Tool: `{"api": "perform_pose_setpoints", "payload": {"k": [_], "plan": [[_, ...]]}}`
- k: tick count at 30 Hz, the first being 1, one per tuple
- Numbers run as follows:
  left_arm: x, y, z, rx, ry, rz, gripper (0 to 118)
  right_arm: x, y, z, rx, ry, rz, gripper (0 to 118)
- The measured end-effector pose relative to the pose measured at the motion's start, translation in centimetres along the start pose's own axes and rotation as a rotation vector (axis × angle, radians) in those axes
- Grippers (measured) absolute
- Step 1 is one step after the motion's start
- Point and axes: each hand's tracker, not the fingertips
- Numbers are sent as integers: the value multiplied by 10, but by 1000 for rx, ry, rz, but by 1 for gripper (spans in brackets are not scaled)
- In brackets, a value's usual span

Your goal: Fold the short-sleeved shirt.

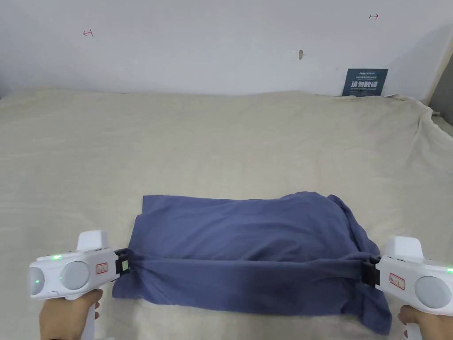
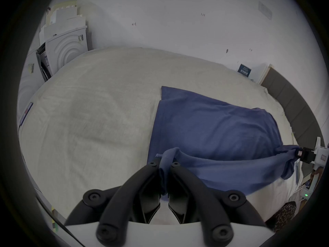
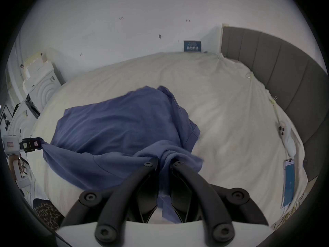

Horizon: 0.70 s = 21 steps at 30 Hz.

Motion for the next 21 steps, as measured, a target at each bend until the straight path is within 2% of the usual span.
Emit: {"api": "perform_pose_setpoints", "payload": {"k": [8, 14, 15, 16, 17, 18, 19, 20, 21], "plan": [[9, 8, -69, -100, 78, -62, 4, 2, 9, -66, -105, -53, -23, 8], [11, 8, -65, -105, 91, -35, 7, -3, 3, -75, -128, -79, -6, 10], [10, 10, -62, -111, 87, -23, 17, -5, 5, -70, -125, -79, 0, 17], [10, 11, -58, -113, 65, -5, 27, -7, 6, -64, -108, -71, 6, 31], [10, 14, -52, -113, 62, 6, 45, -13, 7, -51, -67, -63, 20, 52], [10, 16, -44, -100, 46, 21, 73, -16, 9, -40, -39, -66, 27, 78], [11, 18, -35, -86, 40, 32, 87, -19, 12, -31, -13, -69, 32, 88], [14, 20, -23, -56, 28, 46, 96, -22, 14, -17, 27, -56, 38, 89], [16, 22, -9, -15, 9, 59, 99, -20, 17, -4, 78, -34, 45, 89]]}}
